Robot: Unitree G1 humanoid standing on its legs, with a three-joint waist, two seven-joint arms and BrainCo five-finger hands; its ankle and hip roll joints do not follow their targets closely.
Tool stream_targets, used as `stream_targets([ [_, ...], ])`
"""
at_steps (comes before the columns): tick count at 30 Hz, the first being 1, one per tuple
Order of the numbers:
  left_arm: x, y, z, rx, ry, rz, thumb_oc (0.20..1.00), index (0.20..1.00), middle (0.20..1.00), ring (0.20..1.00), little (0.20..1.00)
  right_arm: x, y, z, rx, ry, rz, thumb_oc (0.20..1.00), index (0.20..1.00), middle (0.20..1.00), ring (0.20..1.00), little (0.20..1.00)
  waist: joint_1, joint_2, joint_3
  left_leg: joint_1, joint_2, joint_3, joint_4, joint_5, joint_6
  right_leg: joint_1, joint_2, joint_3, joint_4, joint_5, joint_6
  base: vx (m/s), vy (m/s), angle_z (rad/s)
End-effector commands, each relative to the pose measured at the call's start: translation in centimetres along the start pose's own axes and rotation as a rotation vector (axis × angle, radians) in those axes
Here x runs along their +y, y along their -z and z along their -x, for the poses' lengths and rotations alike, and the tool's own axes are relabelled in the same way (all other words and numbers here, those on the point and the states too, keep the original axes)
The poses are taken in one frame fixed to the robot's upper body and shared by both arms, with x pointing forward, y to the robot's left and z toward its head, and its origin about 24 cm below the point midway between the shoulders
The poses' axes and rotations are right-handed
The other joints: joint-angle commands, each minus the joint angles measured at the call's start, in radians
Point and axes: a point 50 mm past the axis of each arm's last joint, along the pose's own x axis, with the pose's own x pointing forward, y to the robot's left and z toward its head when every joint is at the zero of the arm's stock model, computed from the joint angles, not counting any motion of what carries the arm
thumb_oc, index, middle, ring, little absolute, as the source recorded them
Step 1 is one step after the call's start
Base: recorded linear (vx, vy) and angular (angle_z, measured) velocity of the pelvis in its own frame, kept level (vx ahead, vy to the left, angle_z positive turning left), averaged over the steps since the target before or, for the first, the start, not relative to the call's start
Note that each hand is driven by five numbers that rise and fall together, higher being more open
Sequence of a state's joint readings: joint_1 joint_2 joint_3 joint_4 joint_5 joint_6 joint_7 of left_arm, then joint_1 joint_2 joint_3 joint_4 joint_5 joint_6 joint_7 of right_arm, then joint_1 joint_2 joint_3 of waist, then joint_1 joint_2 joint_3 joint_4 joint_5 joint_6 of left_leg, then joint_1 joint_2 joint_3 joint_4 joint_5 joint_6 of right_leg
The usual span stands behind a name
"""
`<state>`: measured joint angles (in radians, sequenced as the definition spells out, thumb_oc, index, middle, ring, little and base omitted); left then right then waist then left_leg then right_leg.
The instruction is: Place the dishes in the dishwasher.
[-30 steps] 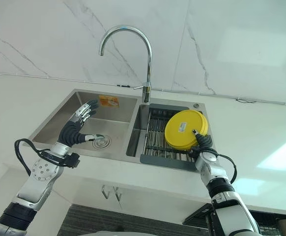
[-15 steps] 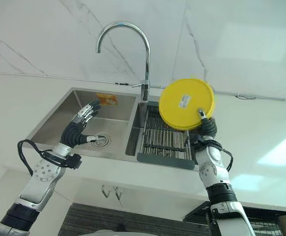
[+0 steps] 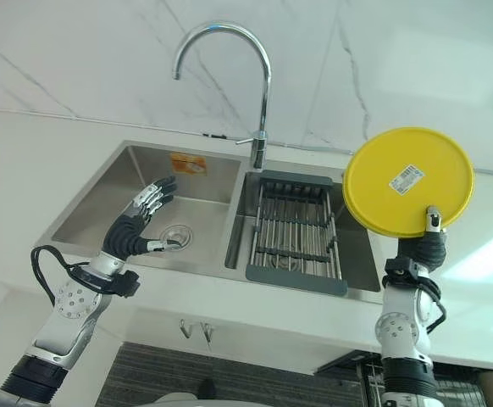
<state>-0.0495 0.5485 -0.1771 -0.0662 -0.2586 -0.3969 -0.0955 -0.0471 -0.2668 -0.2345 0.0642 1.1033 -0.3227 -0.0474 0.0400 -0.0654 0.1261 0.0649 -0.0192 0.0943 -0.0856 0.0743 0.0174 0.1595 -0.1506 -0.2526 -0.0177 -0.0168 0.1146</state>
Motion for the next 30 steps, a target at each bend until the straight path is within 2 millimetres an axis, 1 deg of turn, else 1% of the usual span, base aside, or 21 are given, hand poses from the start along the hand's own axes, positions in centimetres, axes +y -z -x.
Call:
stream_targets([
  [1,1.2,-1.0,-0.5,-0.092,-0.112,-0.029,1.000,1.000,1.000,1.000,1.000,3.2,-2.9,-1.1,-0.189,-0.176,-0.024,0.200,0.200,0.200,0.200,0.200,-0.023,0.030,-0.045,0.090,0.045,0.027,0.002,-0.157,-0.038,-0.096,-0.079,0.008,0.016,0.100,0.087,0.01,0.102,-0.58],
  [3,1.4,-1.1,-0.3,-0.102,-0.158,-0.048,1.000,1.000,1.000,1.000,1.000,2.6,-3.1,-0.2,-0.194,-0.142,-0.018,0.200,0.200,0.200,0.200,0.200,-0.051,0.028,-0.035,0.101,0.035,0.030,0.000,-0.165,-0.028,-0.115,-0.089,0.039,0.036,0.127,0.092,0.01,0.115,-0.51],
  [5,1.5,-1.3,-0.1,-0.113,-0.184,-0.060,1.000,1.000,1.000,1.000,1.000,1.9,-3.4,0.3,-0.215,-0.108,-0.031,0.200,0.200,0.200,0.200,0.200,-0.065,0.026,-0.028,0.104,0.030,0.027,0.000,-0.169,-0.023,-0.133,-0.092,0.056,0.058,0.138,0.094,-0.04,0.088,-0.42],
  [9,1.6,-1.1,0.0,-0.109,-0.208,-0.052,1.000,1.000,1.000,1.000,1.000,0.5,-4.1,1.7,-0.286,-0.014,-0.034,0.200,0.200,0.200,0.200,0.200,-0.096,0.016,-0.011,0.103,0.016,0.020,0.001,-0.175,-0.007,-0.162,-0.079,0.112,0.099,0.142,0.098,-0.02,0.067,-0.29],
  [10,1.6,-1.1,0.1,-0.104,-0.202,-0.056,1.000,1.000,1.000,1.000,1.000,0.4,-4.1,1.8,-0.281,-0.001,-0.031,0.200,0.200,0.200,0.200,0.200,-0.100,0.015,-0.009,0.104,0.017,0.020,0.001,-0.175,-0.007,-0.164,-0.075,0.114,0.096,0.141,0.100,-0.01,-0.004,-0.23],
  [11,1.6,-1.1,0.2,-0.102,-0.202,-0.069,1.000,1.000,1.000,1.000,1.000,0.3,-3.9,1.7,-0.259,0.003,-0.032,0.200,0.200,0.200,0.200,0.200,-0.098,0.013,-0.004,0.108,0.021,0.033,0.000,-0.174,-0.011,-0.165,-0.078,0.088,0.091,0.148,0.105,-0.02,-0.023,-0.19],
  [12,1.5,-1.2,0.2,-0.106,-0.198,-0.072,1.000,1.000,1.000,1.000,1.000,0.2,-3.9,1.6,-0.256,0.006,-0.030,0.200,0.200,0.200,0.200,0.200,-0.095,0.013,-0.002,0.111,0.023,0.039,-0.001,-0.174,-0.013,-0.165,-0.079,0.079,0.090,0.152,0.107,-0.06,-0.066,-0.46],
  [14,1.9,-1.6,0.3,-0.119,-0.221,-0.116,1.000,1.000,1.000,1.000,1.000,0.8,-3.8,0.5,-0.240,-0.035,-0.055,0.200,0.200,0.200,0.200,0.200,-0.054,0.015,0.007,0.110,0.040,0.077,-0.002,-0.172,-0.021,-0.145,-0.097,-0.033,0.095,0.146,0.109,-0.20,-0.185,-0.87],
  [16,2.1,-1.8,0.1,-0.124,-0.231,-0.124,1.000,1.000,1.000,1.000,1.000,1.2,-3.7,0.2,-0.252,-0.058,-0.071,0.200,0.200,0.200,0.200,0.200,-0.034,0.015,0.003,0.100,0.051,0.083,0.003,-0.168,-0.017,-0.128,-0.113,-0.043,0.124,0.131,0.104,-0.21,-0.243,-1.22],
  [18,2.2,-1.7,-0.2,-0.114,-0.226,-0.128,1.000,1.000,1.000,1.000,1.000,1.4,-3.5,0.4,-0.262,-0.064,-0.080,0.200,0.200,0.200,0.200,0.200,-0.027,0.012,-0.002,0.089,0.060,0.090,0.012,-0.158,-0.016,-0.116,-0.129,-0.034,0.149,0.131,0.099,-0.15,-0.301,-0.46],
  [20,2.2,-1.4,-0.3,-0.087,-0.230,-0.142,1.000,1.000,1.000,1.000,1.000,1.9,-3.0,0.5,-0.253,-0.085,-0.095,0.200,0.200,0.200,0.200,0.200,-0.009,-0.004,-0.009,0.063,0.082,0.113,0.051,-0.158,-0.030,-0.081,-0.176,-0.052,0.130,0.171,0.105,-0.17,-0.525,0.18],
  [21,2.4,-1.5,-0.4,-0.083,-0.241,-0.160,1.000,1.000,1.000,1.000,1.000,2.5,-2.5,0.2,-0.233,-0.106,-0.110,0.200,0.200,0.200,0.200,0.200,0.004,-0.012,-0.015,0.050,0.109,0.124,0.080,-0.163,-0.050,-0.060,-0.199,-0.071,0.107,0.177,0.113,-0.14,-0.553,0.03],
  [22,2.5,-1.6,-0.6,-0.080,-0.248,-0.167,1.000,1.000,1.000,1.000,1.000,3.0,-2.1,0.1,-0.219,-0.119,-0.121,0.200,0.200,0.200,0.200,0.200,0.008,-0.014,-0.017,0.043,0.127,0.123,0.094,-0.164,-0.061,-0.052,-0.201,-0.073,0.099,0.166,0.115,-0.11,-0.620,-0.17],
  [23,2.8,-1.7,-0.7,-0.077,-0.253,-0.178,1.000,1.000,1.000,1.000,1.000,3.5,-1.6,0.0,-0.194,-0.132,-0.138,0.200,0.200,0.200,0.200,0.200,0.015,-0.012,-0.019,0.026,0.158,0.108,0.116,-0.160,-0.079,-0.038,-0.178,-0.061,0.092,0.104,0.114,-0.05,-0.588,-0.26],
  [24,2.8,-1.6,-0.8,-0.068,-0.263,-0.189,1.000,1.000,1.000,1.000,1.000,3.9,-1.1,0.0,-0.159,-0.150,-0.154,0.200,0.200,0.200,0.200,0.200,0.025,-0.011,-0.020,0.011,0.190,0.101,0.129,-0.145,-0.097,-0.022,-0.157,-0.080,0.091,0.060,0.107,-0.04,-0.513,-0.14],
  [25,2.8,-1.6,-0.7,-0.066,-0.266,-0.192,1.000,1.000,1.000,1.000,1.000,4.1,-0.9,0.0,-0.150,-0.154,-0.157,0.200,0.200,0.200,0.200,0.200,0.027,-0.010,-0.020,0.011,0.198,0.102,0.128,-0.140,-0.101,-0.019,-0.152,-0.087,0.092,0.053,0.104,-0.06,-0.478,-0.17],
  [26,2.8,-1.6,-0.7,-0.065,-0.290,-0.191,1.000,1.000,1.000,1.000,1.000,4.9,-0.2,-0.3,-0.106,-0.180,-0.162,0.200,0.200,0.200,0.200,0.200,0.029,-0.004,-0.024,0.013,0.236,0.108,0.112,-0.110,-0.116,-0.008,-0.109,-0.088,0.086,-0.010,0.095,-0.05,-0.395,-0.23],
  [27,2.8,-1.7,-0.6,-0.069,-0.310,-0.184,1.000,1.000,1.000,1.000,1.000,5.4,0.2,-0.4,-0.078,-0.199,-0.159,0.200,0.200,0.200,0.200,0.200,0.029,0.001,-0.027,0.016,0.265,0.106,0.094,-0.086,-0.131,-0.013,-0.079,-0.077,0.093,-0.039,0.083,-0.04,-0.463,-0.20],
  [28,2.6,-1.7,-0.4,-0.070,-0.329,-0.175,1.000,1.000,1.000,1.000,1.000,5.9,0.6,-0.4,-0.055,-0.225,-0.143,0.200,0.200,0.200,0.200,0.200,0.029,0.004,-0.027,0.007,0.284,0.085,0.092,-0.072,-0.143,-0.020,-0.046,-0.044,0.101,-0.066,0.055,0.01,-0.376,-0.29],
  [29,2.5,-1.5,-0.1,-0.061,-0.348,-0.176,1.000,1.000,1.000,1.000,1.000,6.3,0.9,-0.4,-0.030,-0.247,-0.138,0.200,0.200,0.200,0.200,0.200,0.032,0.003,-0.027,0.002,0.293,0.058,0.099,-0.069,-0.149,-0.028,-0.028,-0.029,0.103,-0.071,0.038,0.04,-0.347,-0.45],
  [30,2.5,-1.2,0.2,-0.047,-0.368,-0.179,1.000,1.000,1.000,1.000,1.000,6.6,1.3,-0.4,-0.004,-0.269,-0.140,0.200,0.200,0.200,0.200,0.200,0.038,0.004,-0.026,0.002,0.288,0.026,0.111,-0.081,-0.151,-0.029,-0.016,-0.018,0.105,-0.078,0.027,0.02,-0.319,-0.74],
])
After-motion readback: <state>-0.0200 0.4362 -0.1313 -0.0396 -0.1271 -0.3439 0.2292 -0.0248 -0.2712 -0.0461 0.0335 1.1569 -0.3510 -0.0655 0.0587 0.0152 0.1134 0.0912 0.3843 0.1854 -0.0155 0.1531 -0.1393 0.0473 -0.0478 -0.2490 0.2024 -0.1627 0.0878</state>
